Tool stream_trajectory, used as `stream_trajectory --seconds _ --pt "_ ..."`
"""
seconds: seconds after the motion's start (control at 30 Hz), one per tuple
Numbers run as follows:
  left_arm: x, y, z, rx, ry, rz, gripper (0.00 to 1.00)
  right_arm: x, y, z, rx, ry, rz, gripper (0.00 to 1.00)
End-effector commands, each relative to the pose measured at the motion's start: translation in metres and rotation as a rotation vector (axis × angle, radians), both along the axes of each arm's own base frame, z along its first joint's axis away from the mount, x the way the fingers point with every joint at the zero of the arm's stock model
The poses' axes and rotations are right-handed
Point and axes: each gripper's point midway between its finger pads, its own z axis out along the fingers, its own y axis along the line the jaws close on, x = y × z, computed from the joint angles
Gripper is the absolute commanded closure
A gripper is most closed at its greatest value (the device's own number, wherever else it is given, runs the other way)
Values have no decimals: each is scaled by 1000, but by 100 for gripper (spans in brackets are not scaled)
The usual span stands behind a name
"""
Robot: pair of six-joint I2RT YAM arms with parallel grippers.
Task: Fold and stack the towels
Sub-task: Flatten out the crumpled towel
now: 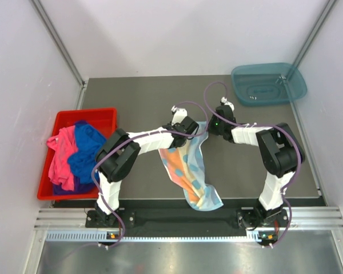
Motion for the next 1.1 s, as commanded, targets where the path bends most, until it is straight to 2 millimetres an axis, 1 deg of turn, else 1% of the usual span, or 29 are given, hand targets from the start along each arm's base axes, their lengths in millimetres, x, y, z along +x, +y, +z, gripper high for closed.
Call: stream_trajectory --seconds 0.0,0.03,0.07,0.23,0.3,0.47,0.53,0.57,0.6,0.63,0.7,0.73,0.77,0.8,0.87,0.9,1.03,1.07 --pt "20 4 32 -1 -113 47 81 13 -1 27 45 -84 -5 94" --pt "23 4 35 -1 -121 49 85 13 0 28 49 -89 0 94" --pt "24 3 37 -1 -125 45 86 14 -1 28 51 -88 1 94" --pt "28 -1 42 -13 -136 28 85 16 -4 24 41 -80 -1 94" --pt "28 0 44 -11 -140 30 84 17 -7 24 35 -83 -4 94" --pt "35 11 51 1 -169 53 84 18 -7 26 54 -86 11 94" --pt "41 15 57 -12 -192 68 86 21 -8 28 50 -92 14 93" --pt "43 19 57 -12 -195 73 87 24 -8 32 54 -99 16 93" --pt "46 20 59 -21 -201 73 87 25 -7 30 55 -95 18 92" --pt "52 24 61 -37 -213 84 88 26 -6 30 61 -93 25 92" --pt "58 26 63 -47 -220 79 89 31 -4 30 67 -94 30 90" --pt "66 29 66 -61 -233 84 89 32 -3 29 69 -92 34 89" --pt "68 29 65 -64 -230 71 89 35 -3 28 69 -90 33 87" --pt "73 34 65 -68 -229 76 90 36 -2 28 69 -92 36 86" --pt "79 34 65 -85 -233 65 92 41 -1 26 68 -90 39 84" --pt "83 38 65 -92 -230 70 93 42 -1 24 65 -81 42 82" --pt "90 42 58 -123 -211 43 93 48 1 18 52 -60 48 75" --pt "91 42 57 -128 -210 34 93 53 2 18 44 -61 51 72"
